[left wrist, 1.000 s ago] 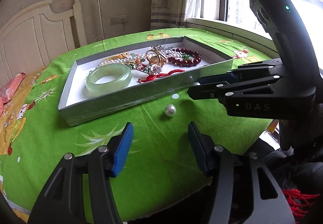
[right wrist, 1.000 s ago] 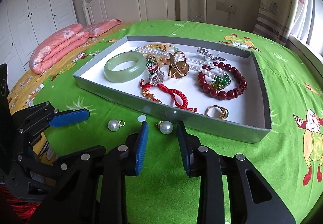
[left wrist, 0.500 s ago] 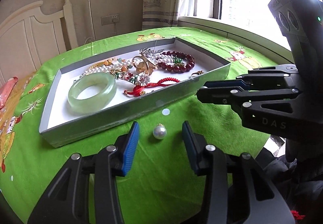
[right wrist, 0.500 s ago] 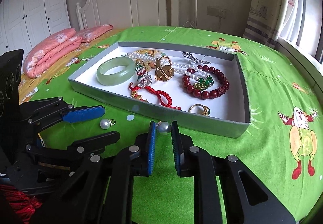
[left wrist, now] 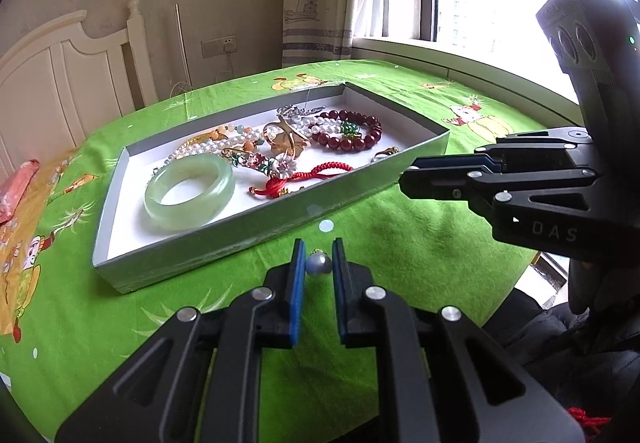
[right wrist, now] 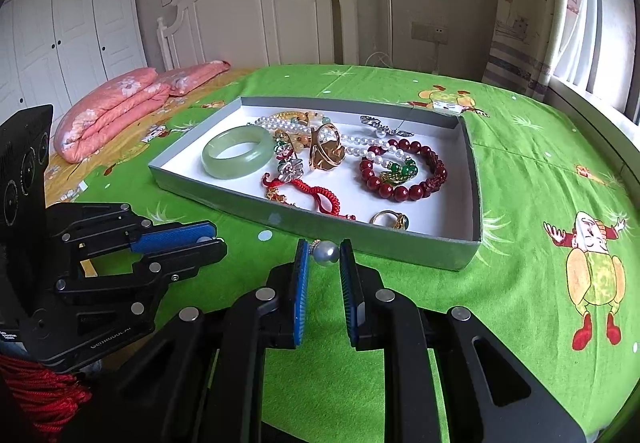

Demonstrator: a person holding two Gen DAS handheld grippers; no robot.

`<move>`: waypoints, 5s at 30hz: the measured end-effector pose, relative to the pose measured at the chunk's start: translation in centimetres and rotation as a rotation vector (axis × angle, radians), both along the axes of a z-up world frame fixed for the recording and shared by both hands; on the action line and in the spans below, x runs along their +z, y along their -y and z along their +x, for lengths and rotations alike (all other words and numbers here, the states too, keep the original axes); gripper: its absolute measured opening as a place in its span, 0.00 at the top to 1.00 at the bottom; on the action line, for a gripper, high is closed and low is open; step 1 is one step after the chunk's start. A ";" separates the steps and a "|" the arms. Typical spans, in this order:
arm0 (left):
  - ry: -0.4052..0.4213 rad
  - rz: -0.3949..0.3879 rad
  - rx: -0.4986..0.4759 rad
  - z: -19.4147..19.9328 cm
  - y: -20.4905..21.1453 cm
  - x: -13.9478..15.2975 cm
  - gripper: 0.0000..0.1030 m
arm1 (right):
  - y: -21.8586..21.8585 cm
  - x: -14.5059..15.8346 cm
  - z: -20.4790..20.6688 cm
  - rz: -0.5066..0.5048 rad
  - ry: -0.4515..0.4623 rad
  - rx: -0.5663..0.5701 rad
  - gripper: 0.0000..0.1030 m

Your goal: Organize jewelry

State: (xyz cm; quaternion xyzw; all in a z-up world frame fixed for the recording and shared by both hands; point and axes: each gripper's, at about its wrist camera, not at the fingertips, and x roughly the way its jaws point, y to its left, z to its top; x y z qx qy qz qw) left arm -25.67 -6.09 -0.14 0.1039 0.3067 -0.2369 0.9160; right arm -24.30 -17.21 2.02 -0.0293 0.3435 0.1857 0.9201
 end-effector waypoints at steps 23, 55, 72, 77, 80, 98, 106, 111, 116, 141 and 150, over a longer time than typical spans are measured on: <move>0.063 -0.018 0.013 1.6 1.2 2.8 0.88 | 0.5 2.4 -0.3 0.030 0.112 0.014 0.83; 0.087 -0.070 0.046 6.5 4.5 5.1 0.88 | 2.2 3.0 2.9 0.030 0.144 -0.056 0.83; 0.031 -0.076 0.052 7.7 4.4 3.3 0.87 | 3.1 1.2 4.1 0.049 0.110 -0.091 0.83; 0.026 -0.080 0.064 7.9 4.2 3.3 0.87 | 3.2 1.1 4.3 0.051 0.107 -0.092 0.83; 0.030 -0.074 0.071 7.9 4.3 3.3 0.87 | 3.1 1.1 4.4 0.049 0.111 -0.090 0.83; 0.151 -0.205 0.233 5.9 0.7 5.4 0.02 | 5.4 2.2 3.8 0.130 0.156 -0.230 0.19; 0.173 -0.120 0.366 4.7 -0.8 5.2 0.02 | 4.8 3.8 2.0 0.080 0.278 -0.300 0.16; 0.139 -0.095 0.391 5.2 -1.5 4.0 0.02 | 3.3 2.6 2.4 -0.030 0.250 -0.331 0.16; 0.130 -0.099 0.419 5.5 -1.8 3.7 0.02 | 2.8 2.1 1.8 -0.022 0.267 -0.312 0.16; 0.163 -0.078 0.439 4.9 -1.6 3.5 0.02 | 2.2 0.7 1.6 -0.011 0.252 -0.292 0.16; 0.164 -0.081 0.440 4.9 -1.6 3.6 0.02 | 2.2 0.7 1.6 -0.014 0.258 -0.293 0.16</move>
